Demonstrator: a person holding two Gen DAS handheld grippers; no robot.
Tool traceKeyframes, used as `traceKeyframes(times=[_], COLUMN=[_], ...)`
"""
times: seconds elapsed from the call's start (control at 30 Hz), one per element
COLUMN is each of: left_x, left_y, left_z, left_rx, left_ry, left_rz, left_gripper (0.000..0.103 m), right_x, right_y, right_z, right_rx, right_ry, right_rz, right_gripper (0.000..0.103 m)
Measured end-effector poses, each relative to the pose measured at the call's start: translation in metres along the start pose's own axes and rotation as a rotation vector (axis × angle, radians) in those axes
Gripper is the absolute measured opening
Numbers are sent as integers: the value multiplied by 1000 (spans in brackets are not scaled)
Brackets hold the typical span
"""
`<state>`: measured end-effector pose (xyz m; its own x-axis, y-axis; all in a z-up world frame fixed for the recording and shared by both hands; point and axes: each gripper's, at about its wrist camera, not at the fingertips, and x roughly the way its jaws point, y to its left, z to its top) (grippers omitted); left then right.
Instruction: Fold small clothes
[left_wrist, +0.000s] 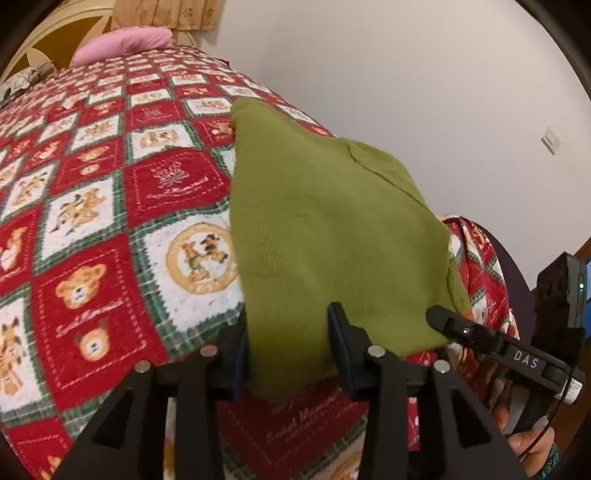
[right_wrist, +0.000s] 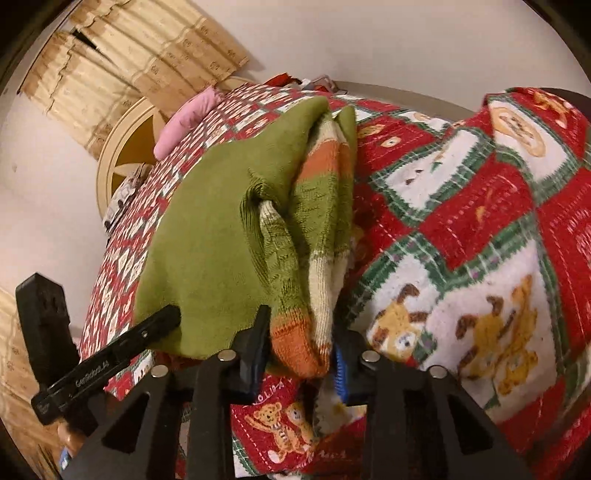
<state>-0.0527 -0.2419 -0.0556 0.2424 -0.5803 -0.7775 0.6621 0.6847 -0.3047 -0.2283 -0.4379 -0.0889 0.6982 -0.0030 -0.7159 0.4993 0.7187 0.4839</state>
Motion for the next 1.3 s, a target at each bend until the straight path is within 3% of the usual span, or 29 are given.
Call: traceKeyframes(times=[0.23,0.4,0.5,0.57,0.87,1.0,1.17,1.23,1.3], left_x=[-31,-45,-54,-57,-48,-48,-61,-66,-70], left_y=[-10,-14,-12,-12,-12,-10,-12,-13,-13], left_z=[-18,-27,-31,-33,-48,-53,-59,-62,-66], left_rx=[101,148,156,164,192,183,209,220,228], left_ry=[-62,-101,-128,-136,-73,-57,-95,-104,-106], left_rz=[96,150,188,210,274,297,338,358,373], left_gripper=[46,48,57,57,58,64,80,90,97], right_x=[-59,-75,-80,-77,-55,-50,-58,-63,-68], right_y=[30,55,69,78,93,98,107,110,112], right_z=[-40,-45,-48,-52,-68,-72,-76,-80,-86], right_rx=[-207,-311,-347,-378,-431,-437,-447,-451,-458], right_ry=[-168,-228,-264,-256,-173,-140,-137,-125,-106], right_rz=[-228,-323,-348,-358,-378,-385,-383,-393,-412], right_gripper=[37,38,52,58,58,58,58,59,63])
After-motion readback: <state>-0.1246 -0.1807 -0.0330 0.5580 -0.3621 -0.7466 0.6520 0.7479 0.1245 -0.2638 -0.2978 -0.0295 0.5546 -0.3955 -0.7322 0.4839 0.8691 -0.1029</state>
